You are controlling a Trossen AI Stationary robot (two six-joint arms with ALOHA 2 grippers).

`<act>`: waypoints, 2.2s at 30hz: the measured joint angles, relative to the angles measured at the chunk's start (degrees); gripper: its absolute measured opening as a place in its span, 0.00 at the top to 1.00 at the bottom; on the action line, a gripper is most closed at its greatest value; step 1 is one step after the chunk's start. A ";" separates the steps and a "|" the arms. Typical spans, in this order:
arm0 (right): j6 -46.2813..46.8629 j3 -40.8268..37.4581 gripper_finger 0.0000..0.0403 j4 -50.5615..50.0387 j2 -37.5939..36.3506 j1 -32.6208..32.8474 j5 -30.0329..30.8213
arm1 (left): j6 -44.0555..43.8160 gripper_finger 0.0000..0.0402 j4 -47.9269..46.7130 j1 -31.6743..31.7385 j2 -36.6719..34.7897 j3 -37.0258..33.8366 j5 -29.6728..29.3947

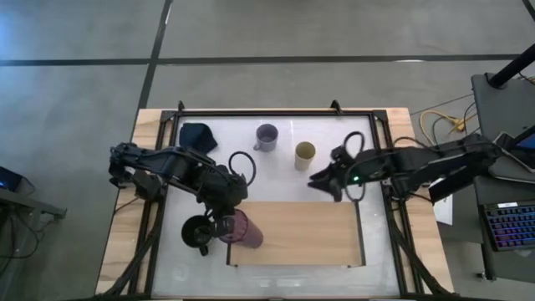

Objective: Stack small to large cups/mugs on shelf
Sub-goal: Put the purple cup on the shelf

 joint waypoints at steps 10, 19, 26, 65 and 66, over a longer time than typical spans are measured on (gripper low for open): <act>-7.74 9.78 0.96 2.77 10.89 0.96 -4.61 | -0.02 1.00 -0.02 0.04 -0.09 0.00 0.04; -4.57 17.00 0.98 0.41 21.34 1.72 -14.33 | -0.02 1.00 0.00 0.09 -0.09 -0.11 -0.67; -0.72 17.76 0.98 1.26 27.33 3.39 -17.64 | -0.04 1.00 0.00 0.09 -0.09 -0.22 -0.85; 5.24 29.97 0.98 8.38 44.62 9.59 -10.99 | -3.33 0.84 3.49 -2.14 -0.13 -1.99 -0.76; 5.24 29.97 0.98 8.37 44.62 9.59 -10.91 | -3.55 0.82 3.65 -2.12 -0.13 -1.99 -0.74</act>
